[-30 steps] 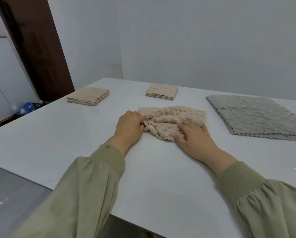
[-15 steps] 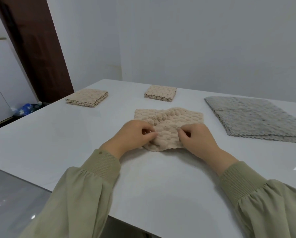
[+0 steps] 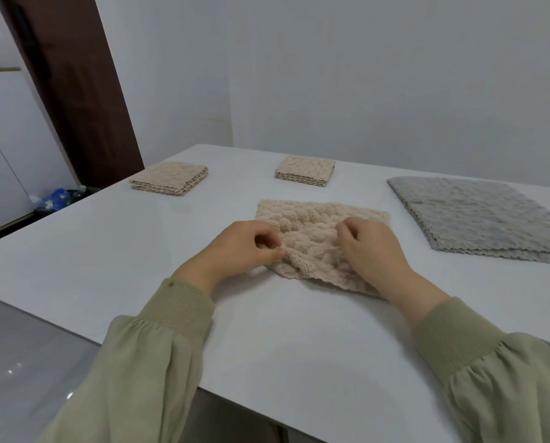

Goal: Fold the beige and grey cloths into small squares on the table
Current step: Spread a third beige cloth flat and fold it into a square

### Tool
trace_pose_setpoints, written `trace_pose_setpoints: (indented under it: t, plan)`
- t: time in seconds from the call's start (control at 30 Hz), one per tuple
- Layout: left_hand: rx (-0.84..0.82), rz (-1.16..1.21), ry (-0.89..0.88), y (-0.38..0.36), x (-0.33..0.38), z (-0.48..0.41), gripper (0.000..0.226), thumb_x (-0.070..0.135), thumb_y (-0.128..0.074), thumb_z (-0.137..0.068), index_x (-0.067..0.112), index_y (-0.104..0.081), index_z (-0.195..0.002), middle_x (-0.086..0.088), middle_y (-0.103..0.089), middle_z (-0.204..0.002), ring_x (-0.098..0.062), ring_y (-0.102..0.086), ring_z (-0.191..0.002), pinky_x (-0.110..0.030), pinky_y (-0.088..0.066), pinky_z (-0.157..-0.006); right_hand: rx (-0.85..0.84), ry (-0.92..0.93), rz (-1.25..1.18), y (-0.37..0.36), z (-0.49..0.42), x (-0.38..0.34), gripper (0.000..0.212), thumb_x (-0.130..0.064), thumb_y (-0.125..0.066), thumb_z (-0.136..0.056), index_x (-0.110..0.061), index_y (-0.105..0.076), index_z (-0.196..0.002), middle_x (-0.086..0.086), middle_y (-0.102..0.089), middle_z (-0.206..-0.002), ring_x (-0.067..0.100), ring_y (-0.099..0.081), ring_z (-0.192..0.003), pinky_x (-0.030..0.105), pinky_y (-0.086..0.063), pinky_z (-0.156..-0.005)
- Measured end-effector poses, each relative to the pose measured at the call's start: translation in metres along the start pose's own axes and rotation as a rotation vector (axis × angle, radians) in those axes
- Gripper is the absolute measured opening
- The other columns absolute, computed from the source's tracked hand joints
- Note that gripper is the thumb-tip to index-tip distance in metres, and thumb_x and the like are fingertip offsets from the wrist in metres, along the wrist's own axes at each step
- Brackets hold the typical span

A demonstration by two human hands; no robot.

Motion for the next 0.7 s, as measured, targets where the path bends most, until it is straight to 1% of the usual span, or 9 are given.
trace_pose_setpoints:
  t: [0.03,0.07,0.13,0.17,0.2,0.3,0.4,0.5,0.7]
  plan:
    - [-0.013,0.022,0.003,0.0,-0.002,0.001,0.015,0.022,-0.078,-0.073,0.024,-0.069,-0.085,0.01,-0.066,-0.089,-0.006,-0.06,-0.085,-0.017,-0.047,-0.077,0.028,0.054,0.109,-0.001,0.0,-0.004,0.03,-0.031,-0.038,-0.094,-0.016,-0.057,-0.074,0.002,-0.062,-0.073,0.024,-0.057,-0.078,0.033,-0.038,-0.07]
    - [-0.025,0.021,-0.002,0.0,-0.003,0.002,0.02,0.02,-0.08,-0.072,0.025,-0.068,-0.087,0.01,-0.065,-0.092,-0.005,-0.059,-0.087,-0.015,-0.045,-0.077,-0.058,0.076,0.233,-0.013,0.0,-0.005,0.03,-0.035,-0.035,-0.094,-0.019,-0.06,-0.091,0.004,-0.065,-0.096,0.027,-0.056,-0.1,0.037,-0.038,-0.085]
    - [-0.041,-0.018,-0.026,0.0,-0.004,0.003,0.024,0.013,-0.079,-0.072,0.024,-0.066,-0.089,0.011,-0.063,-0.095,-0.001,-0.057,-0.089,-0.009,-0.042,-0.076,-0.368,0.021,0.411,-0.047,0.007,0.01,0.049,-0.048,-0.026,-0.097,-0.022,-0.042,-0.135,0.004,-0.038,-0.147,0.025,-0.028,-0.138,0.05,-0.017,-0.111]
    - [-0.046,-0.04,-0.041,0.0,-0.003,0.004,0.024,0.01,-0.077,-0.073,0.024,-0.065,-0.088,0.011,-0.063,-0.095,0.0,-0.056,-0.09,-0.007,-0.041,-0.075,-0.452,-0.009,0.432,-0.054,0.01,0.017,0.058,-0.053,-0.022,-0.096,-0.023,-0.026,-0.146,0.001,-0.019,-0.157,0.023,-0.013,-0.145,0.052,-0.006,-0.114]
    - [-0.052,-0.058,-0.056,0.0,-0.002,0.004,0.025,0.005,-0.073,-0.073,0.025,-0.065,-0.087,0.011,-0.063,-0.094,-0.001,-0.057,-0.089,-0.007,-0.041,-0.075,-0.473,-0.015,0.432,-0.057,0.01,0.02,0.063,-0.056,-0.02,-0.096,-0.024,-0.016,-0.15,-0.002,-0.008,-0.159,0.02,-0.005,-0.146,0.053,-0.001,-0.114]
    - [-0.071,0.017,-0.029,0.0,0.0,0.007,0.034,-0.007,-0.053,-0.073,0.022,-0.07,-0.078,0.003,-0.069,-0.084,-0.008,-0.06,-0.078,-0.021,-0.047,-0.073,-0.445,0.019,0.434,-0.054,0.006,0.022,0.065,-0.057,-0.02,-0.095,-0.026,-0.011,-0.151,-0.004,-0.004,-0.16,0.019,-0.002,-0.147,0.053,0.0,-0.114]
    - [-0.195,0.263,0.058,-0.001,0.004,0.015,0.034,-0.003,-0.043,-0.073,0.013,-0.072,-0.076,-0.007,-0.062,-0.059,-0.013,-0.055,-0.054,-0.021,-0.044,-0.059,-0.468,0.035,0.447,-0.05,0.003,0.028,0.062,-0.056,-0.023,-0.095,-0.029,-0.013,-0.15,-0.005,-0.005,-0.16,0.018,-0.001,-0.147,0.051,0.0,-0.115]
    - [-0.263,0.429,0.039,-0.001,0.015,0.02,0.026,0.005,-0.045,-0.087,0.004,-0.071,-0.083,-0.017,-0.058,-0.055,-0.02,-0.051,-0.045,-0.024,-0.042,-0.046,-0.483,0.068,0.398,-0.043,0.001,0.032,0.056,-0.046,-0.03,-0.097,-0.032,-0.017,-0.149,-0.007,-0.008,-0.159,0.015,-0.002,-0.147,0.047,0.003,-0.116]
    - [0.379,0.392,0.173,0.027,-0.018,-0.004,0.031,0.0,-0.046,-0.087,0.018,-0.07,-0.079,-0.002,-0.067,-0.072,-0.013,-0.058,-0.064,-0.02,-0.044,-0.056,-0.372,0.161,0.357,-0.025,-0.003,0.026,0.064,-0.029,-0.026,-0.078,-0.023,-0.044,-0.139,-0.002,-0.041,-0.148,0.014,-0.023,-0.142,0.046,-0.002,-0.118]
Point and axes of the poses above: each hand's wrist, its own z-axis away from the middle knuckle, its own y-axis out of the back of the hand, x = y × z, the point moved 7 cm from there along -z, towards the middle knuckle
